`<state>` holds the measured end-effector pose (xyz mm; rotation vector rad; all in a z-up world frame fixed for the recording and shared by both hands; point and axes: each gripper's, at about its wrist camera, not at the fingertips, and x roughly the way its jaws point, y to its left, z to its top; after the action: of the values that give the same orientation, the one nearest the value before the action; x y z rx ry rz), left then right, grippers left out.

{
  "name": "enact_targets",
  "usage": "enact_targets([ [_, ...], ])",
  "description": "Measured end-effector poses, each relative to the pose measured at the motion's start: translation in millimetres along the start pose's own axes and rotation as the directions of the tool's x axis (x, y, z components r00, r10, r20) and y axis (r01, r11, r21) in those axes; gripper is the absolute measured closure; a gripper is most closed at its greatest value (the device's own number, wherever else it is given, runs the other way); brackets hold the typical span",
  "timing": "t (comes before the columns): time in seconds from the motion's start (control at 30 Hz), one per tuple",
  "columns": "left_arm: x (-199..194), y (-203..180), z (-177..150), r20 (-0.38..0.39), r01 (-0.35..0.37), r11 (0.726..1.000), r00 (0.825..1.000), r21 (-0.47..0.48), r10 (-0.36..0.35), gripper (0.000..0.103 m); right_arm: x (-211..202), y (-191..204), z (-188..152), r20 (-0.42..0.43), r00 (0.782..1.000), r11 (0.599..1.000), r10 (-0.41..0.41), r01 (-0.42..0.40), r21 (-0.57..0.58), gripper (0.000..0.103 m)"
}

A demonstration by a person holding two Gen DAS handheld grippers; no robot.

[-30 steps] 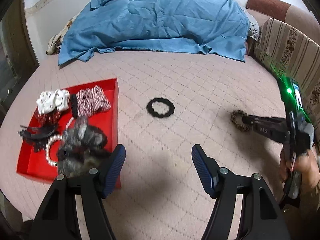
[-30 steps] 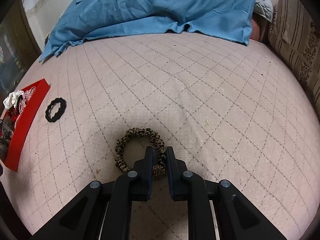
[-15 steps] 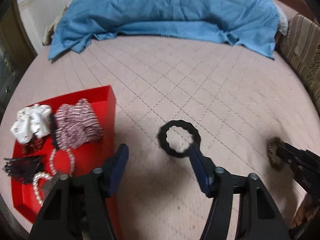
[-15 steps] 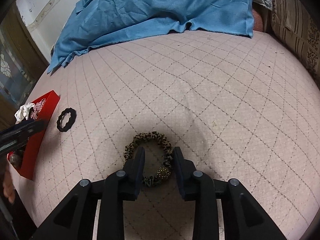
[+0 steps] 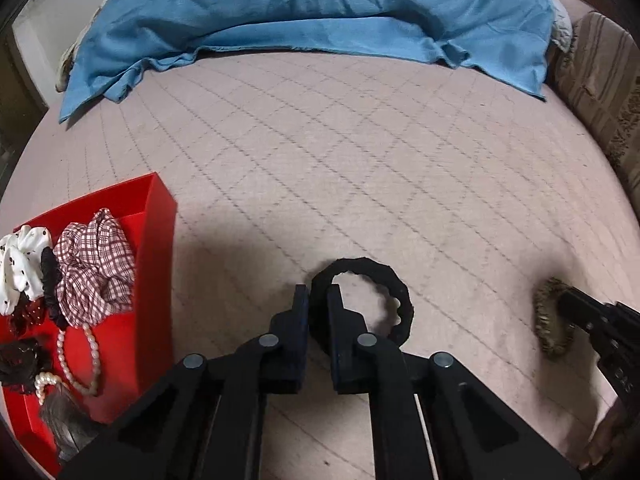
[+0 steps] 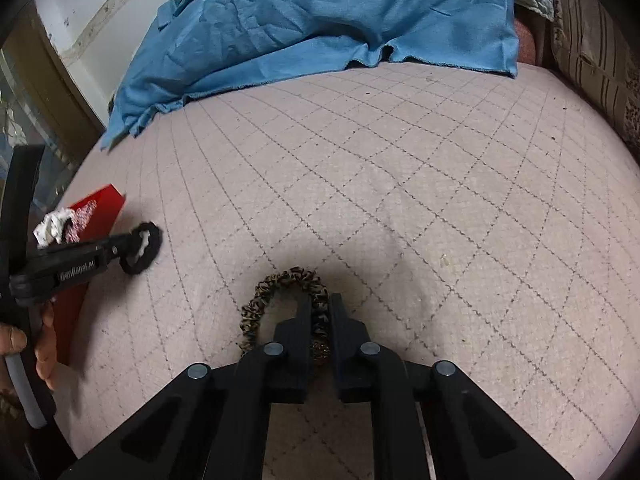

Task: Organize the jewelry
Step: 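Grasp the black hair tie with left tool while right tool holds leopard-print tie, then carry both hair ties into the red tray and open both tools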

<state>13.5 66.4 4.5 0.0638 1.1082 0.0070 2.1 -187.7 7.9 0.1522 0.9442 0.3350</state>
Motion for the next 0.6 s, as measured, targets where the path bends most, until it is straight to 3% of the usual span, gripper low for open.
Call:
enact_targets([
  [0.37, -63.6, -13.7, -25.0, 0.059, 0.095, 0.995, 0.994, -0.021, -0.094, 0.095, -17.7, 4.3, -3.3, 0.066, 0.997, 0.999, 0.051, -0.052, 0.014, 0.095],
  [0.47, -82.2, -14.8, -36.6, 0.078, 0.079, 0.997, 0.994, -0.023, -0.077, 0.095, -27.1, 6.5, -5.2, 0.095, 0.994, 0.999, 0.050, -0.051, 0.010, 0.095],
  [0.6, -107.0, -15.9, -55.0, 0.120, 0.005, 1.000, 0.993, -0.008, -0.004, 0.095, -36.8, 10.5, -7.4, 0.128, 0.991, 0.999, 0.036, -0.036, -0.006, 0.095],
])
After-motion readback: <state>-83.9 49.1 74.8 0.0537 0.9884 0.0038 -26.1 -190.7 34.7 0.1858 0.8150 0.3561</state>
